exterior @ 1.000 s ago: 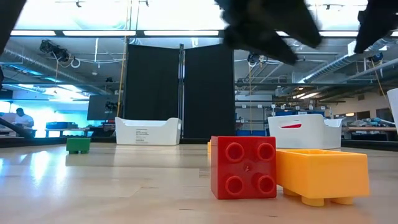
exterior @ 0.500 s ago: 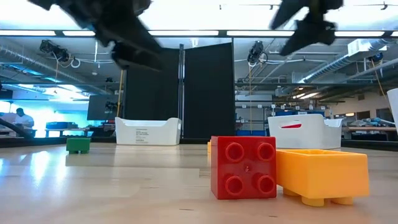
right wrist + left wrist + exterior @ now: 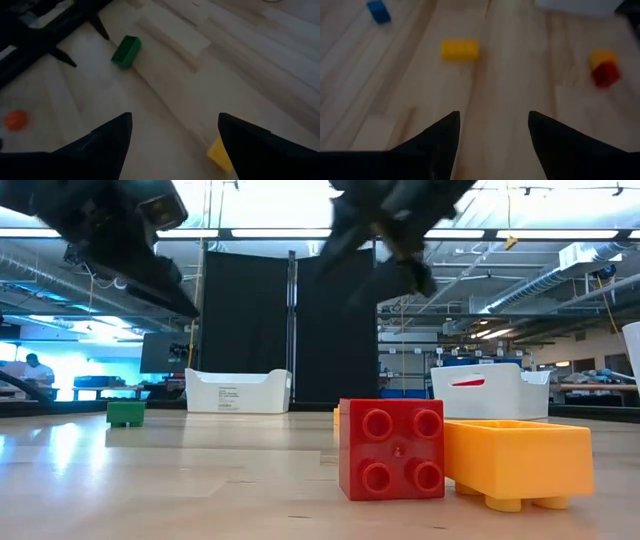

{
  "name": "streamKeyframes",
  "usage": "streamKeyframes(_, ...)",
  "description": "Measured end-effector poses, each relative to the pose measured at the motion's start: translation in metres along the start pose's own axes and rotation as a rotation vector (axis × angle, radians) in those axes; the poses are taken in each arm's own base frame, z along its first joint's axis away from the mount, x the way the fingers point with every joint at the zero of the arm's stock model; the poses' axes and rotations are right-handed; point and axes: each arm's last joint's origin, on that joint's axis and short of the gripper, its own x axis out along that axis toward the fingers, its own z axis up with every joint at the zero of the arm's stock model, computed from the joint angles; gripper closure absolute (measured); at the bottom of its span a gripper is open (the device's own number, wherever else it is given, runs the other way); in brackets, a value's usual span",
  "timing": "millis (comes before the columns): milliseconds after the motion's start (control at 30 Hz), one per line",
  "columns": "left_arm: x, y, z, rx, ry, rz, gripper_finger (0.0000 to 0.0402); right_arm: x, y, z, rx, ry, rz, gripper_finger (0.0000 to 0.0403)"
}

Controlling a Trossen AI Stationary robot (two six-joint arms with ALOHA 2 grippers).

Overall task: Sort blocks by size
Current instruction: Put the yellow 8 stud gamepiece into the top right white bin

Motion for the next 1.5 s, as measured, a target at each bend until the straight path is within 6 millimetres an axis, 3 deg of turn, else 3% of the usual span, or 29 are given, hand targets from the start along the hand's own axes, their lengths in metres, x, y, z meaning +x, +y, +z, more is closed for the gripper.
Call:
streamKeyframes(200, -0.017, 0.008, -0.003, 0.013, 0.014, 0.021, 0.0158, 0.032, 0.016, 0.029, 0.015, 0.076, -0.144, 0.0096)
streamKeyframes(400, -0.041, 0.023, -0.017, 0.005, -0.062, 0.006, 0.0158, 0.050, 0.017, 0.052, 0.097, 0.201, -0.328, 0.0096)
streamKeyframes(567, -0.052, 0.032, -0.031, -0.050, -0.087, -0.006, 0.0158, 0.060, 0.008, 0.059, 0.181, 0.281, -0.430, 0.0095)
streamKeyframes(800, -0.055, 0.033, -0.033, -0.058, -0.090, -0.040, 0.0158, 0.065, -0.004, 0.059, 0.297, 0.310, -0.479, 0.0094)
streamKeyframes(933, -0.055, 0.033, -0.034, -0.054, -0.079, -0.045, 0.0158, 0.070, -0.014, 0.054, 0.329, 0.364, -0.487, 0.0093)
streamKeyframes(1067, -0.055, 0.033, -0.033, -0.055, -0.081, -0.046, 0.0158, 0.082, -0.029, 0.036, 0.364, 0.439, -0.499, 0.0094)
streamKeyframes(1267, -0.055, 0.033, -0.033, -0.055, -0.081, -0.047, 0.0158, 0.101, -0.036, 0.015, 0.423, 0.466, -0.384, 0.0094)
streamKeyframes(1500, -0.055, 0.033, -0.033, -0.053, -0.082, -0.047, 0.0158, 0.105, -0.048, -0.002, 0.461, 0.494, -0.422, 0.0094)
